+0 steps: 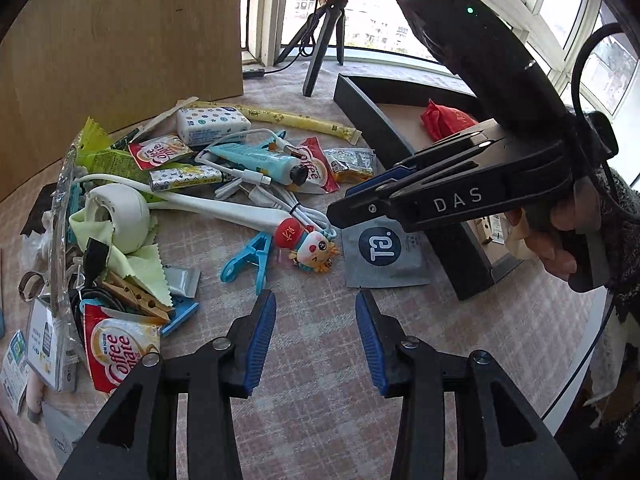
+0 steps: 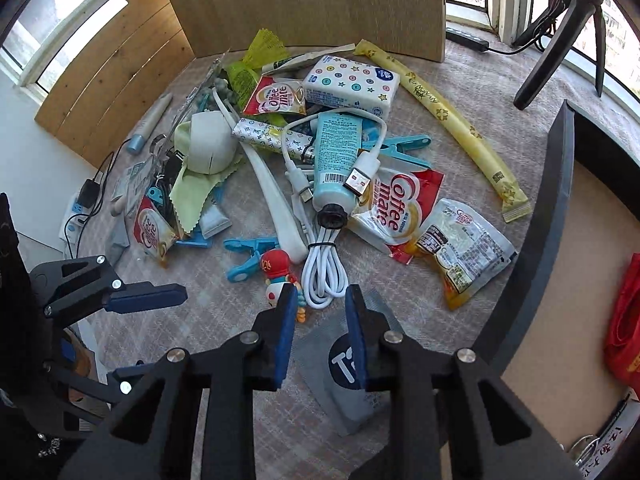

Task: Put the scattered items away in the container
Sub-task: 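Grasp the red-headed doll figure with the left gripper while the right grasps the white cable, then lower the doll figure and white cable into the tray and open both grippers, then grasp the blue clothespin with the left gripper while the right grasps the grey TG sachet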

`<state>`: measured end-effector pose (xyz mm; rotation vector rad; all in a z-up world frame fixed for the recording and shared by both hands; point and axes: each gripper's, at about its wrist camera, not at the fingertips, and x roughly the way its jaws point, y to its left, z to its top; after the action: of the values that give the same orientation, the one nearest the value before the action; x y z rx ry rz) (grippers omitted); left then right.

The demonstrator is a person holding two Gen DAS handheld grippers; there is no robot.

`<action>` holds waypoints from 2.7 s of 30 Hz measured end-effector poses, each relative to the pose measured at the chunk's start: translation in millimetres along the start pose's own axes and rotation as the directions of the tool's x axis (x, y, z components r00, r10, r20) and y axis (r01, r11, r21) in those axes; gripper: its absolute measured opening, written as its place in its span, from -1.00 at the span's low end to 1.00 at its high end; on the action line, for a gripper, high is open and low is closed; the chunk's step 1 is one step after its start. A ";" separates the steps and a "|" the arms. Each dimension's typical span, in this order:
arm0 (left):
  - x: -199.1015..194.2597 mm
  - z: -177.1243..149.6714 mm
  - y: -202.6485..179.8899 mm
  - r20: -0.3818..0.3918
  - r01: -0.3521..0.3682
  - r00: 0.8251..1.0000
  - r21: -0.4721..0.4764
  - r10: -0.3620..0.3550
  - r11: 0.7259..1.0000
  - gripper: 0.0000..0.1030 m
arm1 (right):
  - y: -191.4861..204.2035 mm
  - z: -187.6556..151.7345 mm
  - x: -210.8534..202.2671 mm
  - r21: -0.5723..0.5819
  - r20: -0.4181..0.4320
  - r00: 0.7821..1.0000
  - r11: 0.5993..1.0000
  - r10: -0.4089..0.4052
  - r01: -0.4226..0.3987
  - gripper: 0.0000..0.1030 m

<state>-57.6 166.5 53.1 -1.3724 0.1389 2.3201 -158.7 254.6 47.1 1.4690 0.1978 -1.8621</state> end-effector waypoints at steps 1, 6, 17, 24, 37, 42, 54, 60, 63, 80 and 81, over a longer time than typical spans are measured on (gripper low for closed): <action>7.7 3.1 -2.6 -0.011 -0.005 1.000 0.017 0.005 1.000 -0.22 | -1.5 2.5 3.4 0.002 -0.009 1.000 1.000 0.010 -0.010 -0.52; 29.5 19.5 -3.5 -0.037 0.026 0.999 0.050 -0.024 0.998 -0.03 | -6.9 12.8 16.4 -0.001 -0.041 0.999 1.000 0.013 -0.013 -0.52; 50.7 29.8 10.7 -0.038 -0.012 0.999 0.061 0.014 0.998 -0.23 | -8.7 16.1 27.3 0.005 -0.064 0.997 0.999 0.034 -0.034 -0.56; 37.1 18.7 25.2 -0.039 0.025 0.999 0.000 -0.025 1.000 -0.61 | -11.4 0.2 18.2 0.045 -0.049 0.998 0.998 0.049 -0.047 -0.58; -20.1 6.7 32.6 0.083 0.121 0.990 -0.114 -0.112 0.986 -0.61 | -11.5 -41.8 -39.9 0.158 0.120 0.986 0.979 0.114 -0.133 -0.63; -34.0 15.4 25.0 0.113 0.138 0.986 -0.110 -0.125 0.984 -0.61 | -17.5 -45.3 -64.4 0.199 0.209 0.972 0.969 0.105 -0.148 -0.64; -41.5 76.9 -65.4 0.161 0.295 0.940 0.060 -0.301 0.954 -0.61 | -76.6 -97.8 -173.7 0.358 0.393 0.911 0.933 -0.127 -0.024 -0.64; -37.2 106.5 -121.5 0.154 0.310 0.931 0.143 -0.331 0.940 -0.27 | -88.1 -112.4 -194.9 0.400 0.399 0.886 0.914 -0.235 0.063 -0.57; -39.7 110.1 -127.8 0.189 0.274 0.936 0.143 -0.298 0.951 0.37 | -87.9 -115.2 -200.8 0.437 0.396 0.864 0.892 -0.310 0.119 -0.04; -67.3 46.4 34.9 0.187 0.055 0.982 -0.125 -0.031 0.991 0.18 | -45.7 -77.0 -155.1 0.258 0.346 0.928 0.965 -0.137 0.046 0.10; -66.7 39.6 44.1 0.175 0.047 0.984 -0.142 -0.022 0.989 0.14 | -40.9 -71.6 -147.7 0.227 0.323 0.939 0.973 -0.116 0.042 0.10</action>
<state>-80.6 117.6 124.1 -1.2214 -0.1092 2.4479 -119.0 389.0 141.9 1.2707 -0.1171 -2.2234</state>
